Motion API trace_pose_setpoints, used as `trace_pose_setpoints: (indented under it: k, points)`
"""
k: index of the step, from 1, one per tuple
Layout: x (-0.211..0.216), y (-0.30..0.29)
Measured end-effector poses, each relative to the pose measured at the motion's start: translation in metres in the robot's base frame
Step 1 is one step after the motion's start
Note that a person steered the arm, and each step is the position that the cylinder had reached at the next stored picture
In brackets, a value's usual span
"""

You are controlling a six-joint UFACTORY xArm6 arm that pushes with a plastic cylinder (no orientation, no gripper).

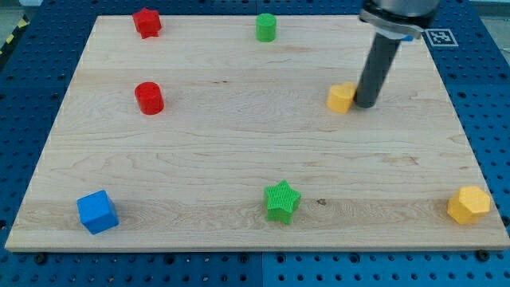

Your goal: Slide the yellow hexagon up a bit to the left

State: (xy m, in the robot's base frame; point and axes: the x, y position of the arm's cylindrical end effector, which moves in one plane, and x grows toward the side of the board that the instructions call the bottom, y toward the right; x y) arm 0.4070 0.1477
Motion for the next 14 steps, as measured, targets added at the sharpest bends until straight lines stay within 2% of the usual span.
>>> trace_pose_setpoints:
  k: [1,2,4,5,6,7,8,9,14]
  points:
    - [0.0,-0.043]
    - [0.008,-0.046]
    - [0.101,0.139]
    - [0.176,0.194]
    - [0.204,0.189]
    - [0.203,0.177]
    - [0.204,0.13]
    - [0.199,0.111]
    - [0.194,0.127]
